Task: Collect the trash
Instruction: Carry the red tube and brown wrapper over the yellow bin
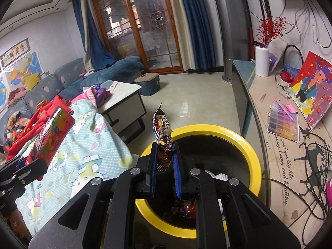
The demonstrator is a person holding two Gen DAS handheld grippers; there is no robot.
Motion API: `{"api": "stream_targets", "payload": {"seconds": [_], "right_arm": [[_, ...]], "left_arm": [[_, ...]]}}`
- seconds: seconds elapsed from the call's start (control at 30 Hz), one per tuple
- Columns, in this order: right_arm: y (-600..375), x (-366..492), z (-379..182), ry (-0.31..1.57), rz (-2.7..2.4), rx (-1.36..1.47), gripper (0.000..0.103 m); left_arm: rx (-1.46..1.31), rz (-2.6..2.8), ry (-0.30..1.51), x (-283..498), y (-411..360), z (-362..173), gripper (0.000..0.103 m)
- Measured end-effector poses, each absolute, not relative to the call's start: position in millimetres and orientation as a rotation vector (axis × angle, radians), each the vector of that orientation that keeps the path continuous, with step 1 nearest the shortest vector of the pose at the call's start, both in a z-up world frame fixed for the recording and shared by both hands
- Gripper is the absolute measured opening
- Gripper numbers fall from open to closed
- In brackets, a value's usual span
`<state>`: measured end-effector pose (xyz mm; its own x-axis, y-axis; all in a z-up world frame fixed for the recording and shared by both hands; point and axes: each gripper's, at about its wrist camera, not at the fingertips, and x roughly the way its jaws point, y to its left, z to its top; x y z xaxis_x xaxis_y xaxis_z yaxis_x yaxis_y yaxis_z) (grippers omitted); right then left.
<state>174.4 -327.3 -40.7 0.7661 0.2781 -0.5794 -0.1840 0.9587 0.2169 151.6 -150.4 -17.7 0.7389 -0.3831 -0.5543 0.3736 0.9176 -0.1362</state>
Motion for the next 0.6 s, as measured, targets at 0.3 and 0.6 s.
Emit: {"api": "stream_targets", "payload": {"seconds": [0.3, 0.6], "right_arm": [[-351.4, 177.6, -57.9, 0.677, 0.185, 0.183, 0.014], [-376.4, 186.2, -70.2, 0.705, 0.142, 0.232, 0.015]], "left_arm": [[0.032, -0.459, 0.628, 156.6, -172.7, -29.5, 0.026], [0.091, -0.517, 0.672, 164.2, -201.8, -50.0, 0.026]]}}
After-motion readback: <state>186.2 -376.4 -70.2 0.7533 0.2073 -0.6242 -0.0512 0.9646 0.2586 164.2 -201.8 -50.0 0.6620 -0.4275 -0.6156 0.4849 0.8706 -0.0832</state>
